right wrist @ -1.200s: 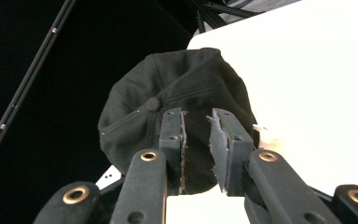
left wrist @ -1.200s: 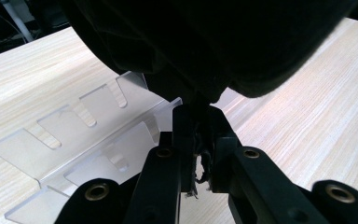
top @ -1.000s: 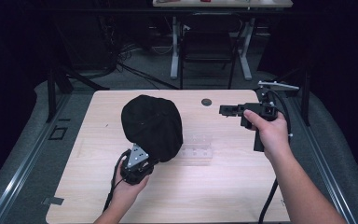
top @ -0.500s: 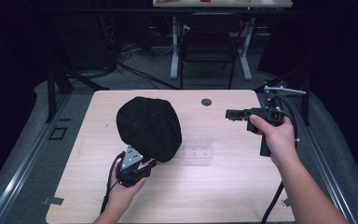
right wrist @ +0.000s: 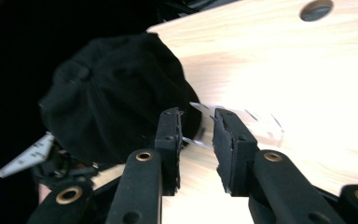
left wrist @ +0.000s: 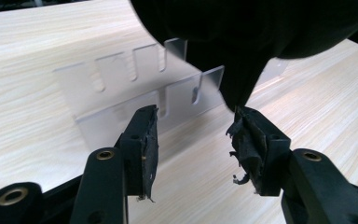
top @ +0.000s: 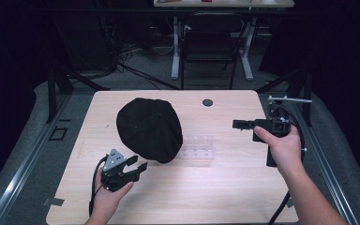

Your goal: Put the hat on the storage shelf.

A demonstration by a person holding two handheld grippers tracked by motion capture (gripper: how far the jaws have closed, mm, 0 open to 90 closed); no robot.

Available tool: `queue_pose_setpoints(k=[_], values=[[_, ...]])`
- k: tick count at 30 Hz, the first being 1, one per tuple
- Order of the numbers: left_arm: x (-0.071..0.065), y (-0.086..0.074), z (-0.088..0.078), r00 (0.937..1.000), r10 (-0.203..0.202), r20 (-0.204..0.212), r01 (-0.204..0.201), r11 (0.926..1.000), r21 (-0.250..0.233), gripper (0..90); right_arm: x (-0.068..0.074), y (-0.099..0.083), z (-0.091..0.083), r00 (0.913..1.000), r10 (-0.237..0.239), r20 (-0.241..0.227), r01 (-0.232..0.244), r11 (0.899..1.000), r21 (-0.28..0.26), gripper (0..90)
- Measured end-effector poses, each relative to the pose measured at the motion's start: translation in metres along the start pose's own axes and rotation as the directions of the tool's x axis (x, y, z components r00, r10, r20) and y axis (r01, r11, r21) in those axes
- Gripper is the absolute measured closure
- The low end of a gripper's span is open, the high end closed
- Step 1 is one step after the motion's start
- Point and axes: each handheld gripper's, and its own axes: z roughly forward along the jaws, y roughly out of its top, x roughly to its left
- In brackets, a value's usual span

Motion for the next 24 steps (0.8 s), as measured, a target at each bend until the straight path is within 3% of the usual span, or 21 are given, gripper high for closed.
queue_pose_setpoints(k=[5,8,10,14,24], values=[[0.011,-0.007,-0.007,0.9991,-0.041,0.0,0.041,0.999,0.017,47.9,-0.004,-0.013,0.002,0.9982,-0.042,0.043,0.041,0.999,0.007,68.7],[0.014,-0.011,-0.009,0.9987,-0.051,-0.005,0.052,0.9986,0.015,47.4,-0.004,-0.023,0.004,0.9891,-0.104,0.104,0.103,0.995,0.013,66.4],[0.015,-0.013,-0.011,0.9983,-0.057,-0.004,0.057,0.9983,0.014,47.2,-0.006,-0.032,0.006,0.9889,-0.109,0.101,0.107,0.994,0.023,64.3],[0.017,-0.017,-0.012,0.9974,-0.071,-0.011,0.071,0.9974,0.005,46.7,-0.011,-0.049,0.009,0.9732,-0.169,0.156,0.168,0.986,0.021,60.6],[0.018,-0.026,-0.01,0.9974,-0.07,-0.017,0.07,0.9975,0.014,46.6,-0.022,-0.085,0.01,0.943,-0.24,0.23,0.257,0.966,-0.044,55.4]])
